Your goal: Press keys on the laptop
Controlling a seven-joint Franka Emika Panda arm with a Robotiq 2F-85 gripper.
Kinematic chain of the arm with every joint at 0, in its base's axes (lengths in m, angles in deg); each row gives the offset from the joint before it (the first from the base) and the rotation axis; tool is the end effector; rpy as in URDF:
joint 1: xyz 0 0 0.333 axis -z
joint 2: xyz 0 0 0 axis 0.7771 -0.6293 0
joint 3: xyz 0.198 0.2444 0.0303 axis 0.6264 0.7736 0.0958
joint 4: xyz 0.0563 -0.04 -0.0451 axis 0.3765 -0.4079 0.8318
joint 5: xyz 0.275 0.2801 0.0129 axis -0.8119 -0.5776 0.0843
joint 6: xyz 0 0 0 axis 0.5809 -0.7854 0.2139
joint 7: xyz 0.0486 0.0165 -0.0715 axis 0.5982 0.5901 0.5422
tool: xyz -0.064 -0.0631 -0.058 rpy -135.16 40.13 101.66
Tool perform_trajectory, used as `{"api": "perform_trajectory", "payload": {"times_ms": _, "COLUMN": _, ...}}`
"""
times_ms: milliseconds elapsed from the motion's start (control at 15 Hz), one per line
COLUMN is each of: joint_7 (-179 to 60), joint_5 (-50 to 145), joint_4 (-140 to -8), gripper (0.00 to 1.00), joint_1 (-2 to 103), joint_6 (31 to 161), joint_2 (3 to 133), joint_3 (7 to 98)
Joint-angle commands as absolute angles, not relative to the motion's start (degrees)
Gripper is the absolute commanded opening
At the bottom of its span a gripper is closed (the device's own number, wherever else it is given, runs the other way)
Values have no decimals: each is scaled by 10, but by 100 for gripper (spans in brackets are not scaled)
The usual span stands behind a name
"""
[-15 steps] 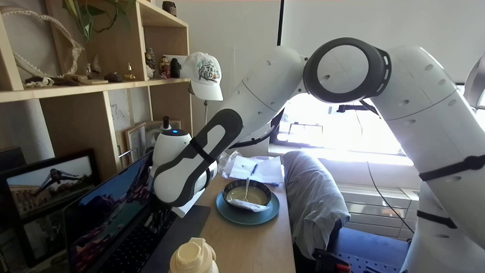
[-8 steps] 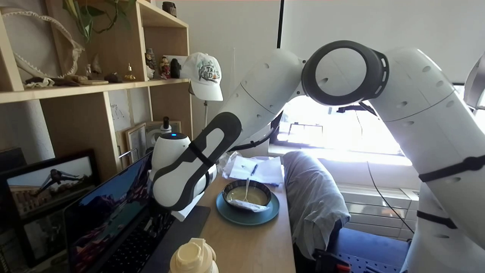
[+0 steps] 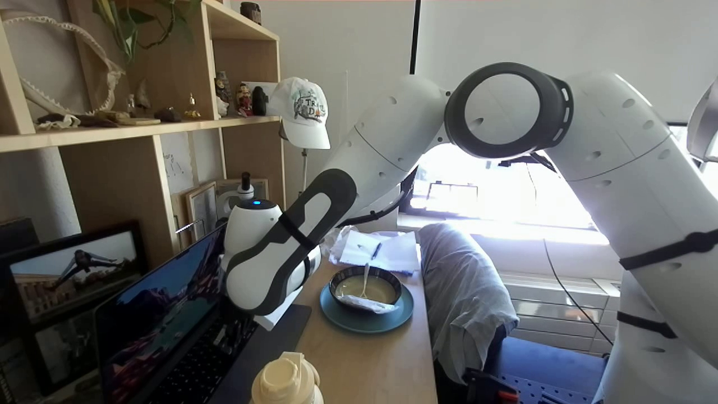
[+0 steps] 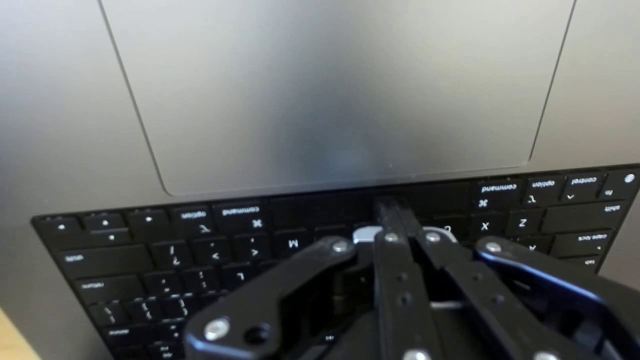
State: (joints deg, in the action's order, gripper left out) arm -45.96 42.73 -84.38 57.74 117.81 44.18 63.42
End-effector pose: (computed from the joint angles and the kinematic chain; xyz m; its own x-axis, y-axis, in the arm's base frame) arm 0.6731 -0.0081 0.1801 0.9676 0.0834 0.2385 0.0993 -0.9935 -0.0558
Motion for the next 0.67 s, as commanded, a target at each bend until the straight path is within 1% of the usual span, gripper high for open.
{"api": "perform_trajectory", "payload": {"times_ms": 0, "joint_7": -450, "joint_5": 424, "joint_4": -842, "gripper": 0, "joint_1": 572, "joint_6": 1164, "joint_2": 450, "joint_3": 633}}
{"api": "perform_trajectory", "payload": {"times_ms": 600, "joint_7": -448, "joint_5": 426, "joint_4": -854, "gripper": 0, "joint_1": 567, "joint_6": 1135, "joint_2": 483, "joint_3": 631}}
